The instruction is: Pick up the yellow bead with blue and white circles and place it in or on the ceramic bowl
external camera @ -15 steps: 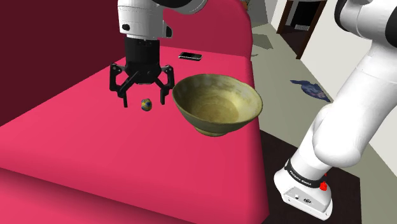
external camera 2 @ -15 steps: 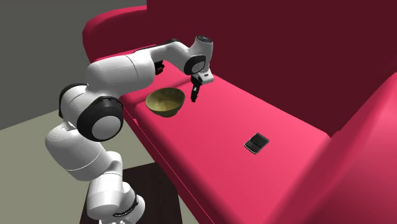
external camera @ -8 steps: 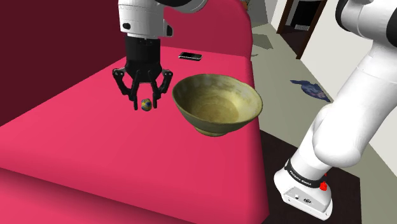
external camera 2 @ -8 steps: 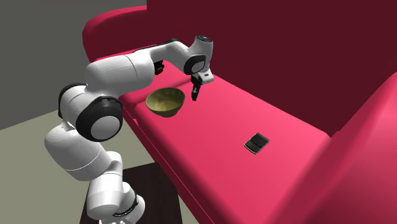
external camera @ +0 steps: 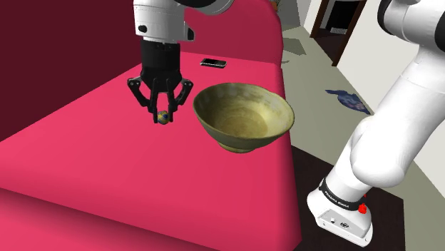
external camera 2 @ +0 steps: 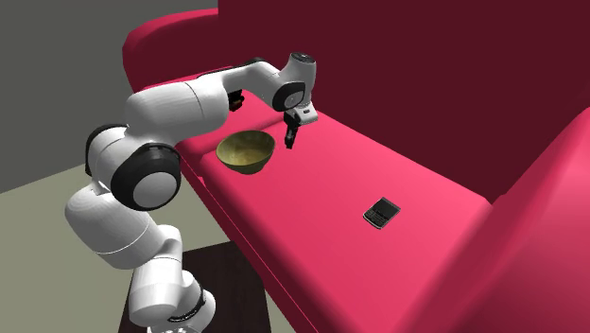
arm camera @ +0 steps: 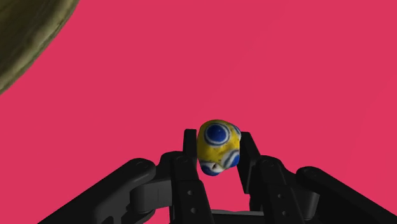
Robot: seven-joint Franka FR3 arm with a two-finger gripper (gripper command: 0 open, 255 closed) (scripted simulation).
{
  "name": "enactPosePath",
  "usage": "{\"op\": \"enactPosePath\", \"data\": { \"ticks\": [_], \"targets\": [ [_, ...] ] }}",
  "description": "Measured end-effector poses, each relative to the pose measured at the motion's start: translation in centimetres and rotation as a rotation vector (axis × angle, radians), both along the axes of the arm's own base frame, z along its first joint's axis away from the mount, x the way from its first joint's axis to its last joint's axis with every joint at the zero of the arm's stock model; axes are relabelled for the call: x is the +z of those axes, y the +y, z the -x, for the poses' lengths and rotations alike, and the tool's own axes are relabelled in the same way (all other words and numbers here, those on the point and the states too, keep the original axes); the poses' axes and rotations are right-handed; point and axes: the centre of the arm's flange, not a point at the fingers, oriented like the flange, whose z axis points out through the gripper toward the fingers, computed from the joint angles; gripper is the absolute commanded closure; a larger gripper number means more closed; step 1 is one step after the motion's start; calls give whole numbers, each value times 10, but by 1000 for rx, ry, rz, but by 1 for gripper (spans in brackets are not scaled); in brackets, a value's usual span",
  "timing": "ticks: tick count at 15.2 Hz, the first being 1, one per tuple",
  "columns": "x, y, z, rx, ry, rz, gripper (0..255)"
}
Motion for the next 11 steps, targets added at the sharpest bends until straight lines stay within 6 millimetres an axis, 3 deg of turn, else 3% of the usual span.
{"op": "enactPosePath", "data": {
  "ticks": [11],
  "targets": [
    [48,3,-1,4,11,1,255]
  ]
}}
